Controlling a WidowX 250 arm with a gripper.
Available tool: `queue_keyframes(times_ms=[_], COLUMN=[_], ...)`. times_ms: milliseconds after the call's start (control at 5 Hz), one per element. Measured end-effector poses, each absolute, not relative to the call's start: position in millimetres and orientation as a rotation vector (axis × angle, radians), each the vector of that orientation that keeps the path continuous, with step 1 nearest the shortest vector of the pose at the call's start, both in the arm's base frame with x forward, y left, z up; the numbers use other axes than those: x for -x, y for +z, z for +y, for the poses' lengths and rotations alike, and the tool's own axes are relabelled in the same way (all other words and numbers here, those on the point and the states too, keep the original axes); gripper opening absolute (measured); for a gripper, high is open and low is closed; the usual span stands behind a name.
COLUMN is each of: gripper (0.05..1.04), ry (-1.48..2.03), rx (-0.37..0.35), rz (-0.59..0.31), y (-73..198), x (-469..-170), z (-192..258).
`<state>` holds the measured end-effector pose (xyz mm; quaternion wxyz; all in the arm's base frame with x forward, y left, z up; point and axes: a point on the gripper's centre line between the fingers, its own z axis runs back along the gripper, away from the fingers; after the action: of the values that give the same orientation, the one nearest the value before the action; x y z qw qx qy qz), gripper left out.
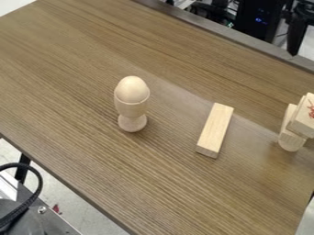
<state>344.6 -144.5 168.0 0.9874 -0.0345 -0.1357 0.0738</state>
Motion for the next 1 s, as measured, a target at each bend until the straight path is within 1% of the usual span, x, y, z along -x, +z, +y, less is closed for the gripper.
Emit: queue_keyframes(times_ms=[200,400,800,1000], gripper=[0.999,0.999,0.999,0.999], ry=[0.147,0.185,0.298,0.334], rx=[0.054,0.048,0.069,0.075], rz=[-0.241,-0.222,-0.204,-0.162], y=[155.3,142.1,135.4,119.1], x=[-343.8,-343.8,-352.3,-346.7], z=[-144.4,-130.3,-96.4,-79.2])
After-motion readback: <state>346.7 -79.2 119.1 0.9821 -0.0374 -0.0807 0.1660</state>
